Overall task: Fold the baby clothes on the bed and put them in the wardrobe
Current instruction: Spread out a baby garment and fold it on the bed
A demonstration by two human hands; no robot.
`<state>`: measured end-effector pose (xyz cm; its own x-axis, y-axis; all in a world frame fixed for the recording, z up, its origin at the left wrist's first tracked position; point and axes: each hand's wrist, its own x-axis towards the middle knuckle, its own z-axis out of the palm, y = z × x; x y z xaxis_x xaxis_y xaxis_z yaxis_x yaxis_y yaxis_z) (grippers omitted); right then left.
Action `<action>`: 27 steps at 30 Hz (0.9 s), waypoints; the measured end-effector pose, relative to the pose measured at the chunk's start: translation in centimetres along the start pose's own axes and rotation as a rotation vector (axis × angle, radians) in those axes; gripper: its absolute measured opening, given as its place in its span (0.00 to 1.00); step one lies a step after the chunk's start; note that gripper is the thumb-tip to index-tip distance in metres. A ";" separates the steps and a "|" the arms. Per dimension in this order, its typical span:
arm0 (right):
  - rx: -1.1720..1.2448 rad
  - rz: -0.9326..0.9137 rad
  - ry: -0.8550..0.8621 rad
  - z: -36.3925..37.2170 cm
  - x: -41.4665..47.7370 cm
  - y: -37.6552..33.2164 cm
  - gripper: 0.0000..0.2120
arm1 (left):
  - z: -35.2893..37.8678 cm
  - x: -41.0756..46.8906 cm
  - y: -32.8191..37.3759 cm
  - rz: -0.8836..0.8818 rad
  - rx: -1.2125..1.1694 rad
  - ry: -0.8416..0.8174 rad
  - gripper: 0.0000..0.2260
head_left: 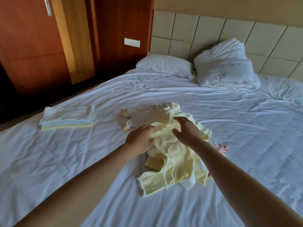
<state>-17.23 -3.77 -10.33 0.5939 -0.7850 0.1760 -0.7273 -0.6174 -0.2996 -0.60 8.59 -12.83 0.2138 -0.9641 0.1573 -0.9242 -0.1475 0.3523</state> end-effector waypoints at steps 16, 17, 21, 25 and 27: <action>-0.028 0.067 0.166 2.9 -0.1 3.4 0.16 | 9.9 -2.8 1.5 -0.011 0.105 0.016 0.19; -0.017 0.074 0.166 2.2 -0.7 3.2 0.16 | 9.5 -3.1 1.7 0.001 0.072 0.027 0.16; 0.108 0.078 0.108 -1.3 -3.6 2.0 0.09 | 5.0 -4.3 3.7 -0.012 -0.165 0.144 0.08; 0.271 0.084 0.103 -5.6 -7.2 0.1 0.09 | -1.0 -6.4 6.6 0.031 -0.313 0.263 0.06; 0.353 0.101 0.107 -7.7 -8.9 -0.6 0.09 | -3.7 -7.8 8.3 0.034 -0.343 0.334 0.08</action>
<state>-24.77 3.16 -4.47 0.4724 -0.8535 0.2201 -0.6063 -0.4959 -0.6216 -8.76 15.68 -7.73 0.3271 -0.8353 0.4419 -0.7868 0.0183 0.6169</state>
